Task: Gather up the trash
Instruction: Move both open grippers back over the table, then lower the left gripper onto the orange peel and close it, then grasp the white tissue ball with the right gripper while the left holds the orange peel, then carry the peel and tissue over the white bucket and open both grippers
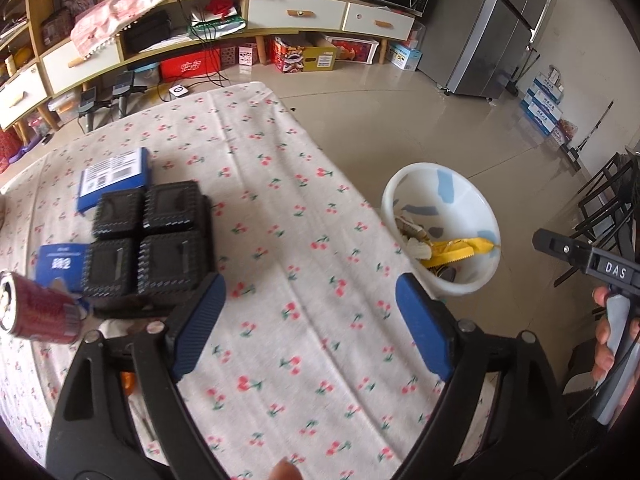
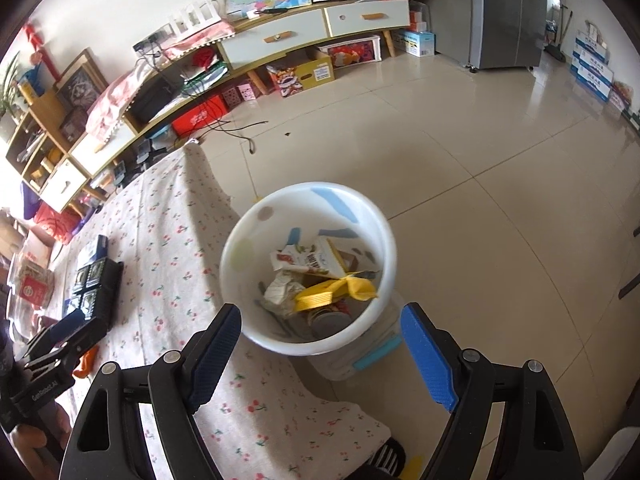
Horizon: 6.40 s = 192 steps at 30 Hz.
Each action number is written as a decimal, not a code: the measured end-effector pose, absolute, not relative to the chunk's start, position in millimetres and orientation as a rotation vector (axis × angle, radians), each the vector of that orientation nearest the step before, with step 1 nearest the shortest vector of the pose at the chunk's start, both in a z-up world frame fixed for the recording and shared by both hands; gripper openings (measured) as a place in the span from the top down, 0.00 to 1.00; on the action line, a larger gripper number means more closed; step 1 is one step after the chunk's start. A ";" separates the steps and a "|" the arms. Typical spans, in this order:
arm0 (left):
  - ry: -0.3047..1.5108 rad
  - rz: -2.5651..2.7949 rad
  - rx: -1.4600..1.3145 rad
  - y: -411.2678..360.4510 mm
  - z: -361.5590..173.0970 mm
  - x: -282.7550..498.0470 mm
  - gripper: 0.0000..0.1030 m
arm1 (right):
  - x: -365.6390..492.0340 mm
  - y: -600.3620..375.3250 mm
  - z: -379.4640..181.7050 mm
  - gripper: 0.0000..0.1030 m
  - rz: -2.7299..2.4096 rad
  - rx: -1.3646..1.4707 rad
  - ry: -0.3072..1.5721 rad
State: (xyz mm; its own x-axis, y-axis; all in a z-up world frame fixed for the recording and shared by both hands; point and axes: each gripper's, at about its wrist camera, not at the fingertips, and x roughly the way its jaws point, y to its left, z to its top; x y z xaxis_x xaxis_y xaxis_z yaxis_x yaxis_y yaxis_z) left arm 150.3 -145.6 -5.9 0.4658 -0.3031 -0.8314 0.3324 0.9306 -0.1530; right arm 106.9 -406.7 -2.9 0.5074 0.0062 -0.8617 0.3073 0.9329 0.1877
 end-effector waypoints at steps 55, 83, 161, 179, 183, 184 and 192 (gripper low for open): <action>1.103 -0.310 -0.123 10.7 -73.6 134.4 0.51 | 159.4 -218.8 -43.2 0.17 0.050 0.076 1.185; 1.056 -0.078 -0.313 130.2 -46.2 74.0 0.75 | 176.0 -79.2 -65.1 0.17 0.301 -0.012 1.175; 1.043 -0.285 -0.181 -5.3 -29.8 94.6 0.75 | 127.7 -251.9 -29.4 0.73 0.118 0.171 1.017; 1.042 -0.428 -0.145 -126.6 -22.3 132.8 0.75 | 114.0 -363.1 -14.1 0.73 -0.008 0.279 0.989; 1.046 -0.466 -0.133 -153.6 -25.2 140.7 0.75 | 113.3 -380.9 -14.3 0.73 -0.029 0.292 0.991; 1.047 -0.477 -0.133 -159.7 -25.9 142.8 0.75 | 113.0 -386.0 -15.7 0.73 -0.036 0.298 0.994; 1.052 -0.551 -0.136 -208.7 -26.2 161.1 0.75 | 110.0 -413.6 -25.1 0.73 -0.081 0.333 1.009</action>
State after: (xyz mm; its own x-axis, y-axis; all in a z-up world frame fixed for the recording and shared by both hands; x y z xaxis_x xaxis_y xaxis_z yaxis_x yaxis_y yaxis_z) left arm 161.1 -208.7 -26.2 0.3748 -0.4923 -0.7856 0.3652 0.8573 -0.3630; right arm 110.0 -413.6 -25.1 0.5346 0.0860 -0.8407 0.2189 0.9468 0.2360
